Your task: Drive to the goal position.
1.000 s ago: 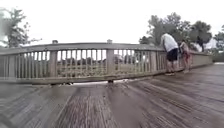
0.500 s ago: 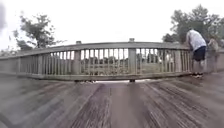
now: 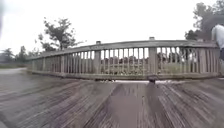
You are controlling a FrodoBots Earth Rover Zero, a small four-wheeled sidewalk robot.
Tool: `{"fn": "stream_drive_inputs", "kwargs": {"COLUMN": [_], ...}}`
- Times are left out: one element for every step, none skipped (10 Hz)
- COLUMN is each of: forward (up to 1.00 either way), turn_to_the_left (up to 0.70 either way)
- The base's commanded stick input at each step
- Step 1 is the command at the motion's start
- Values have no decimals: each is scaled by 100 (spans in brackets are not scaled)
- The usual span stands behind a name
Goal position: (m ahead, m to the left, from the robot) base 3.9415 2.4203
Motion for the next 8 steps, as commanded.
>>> {"fn": "stream_drive_inputs", "kwargs": {"forward": [0,0,0,0,0,0,0,0], "turn_to_the_left": [70,70,70,70,70,70,70,70]}}
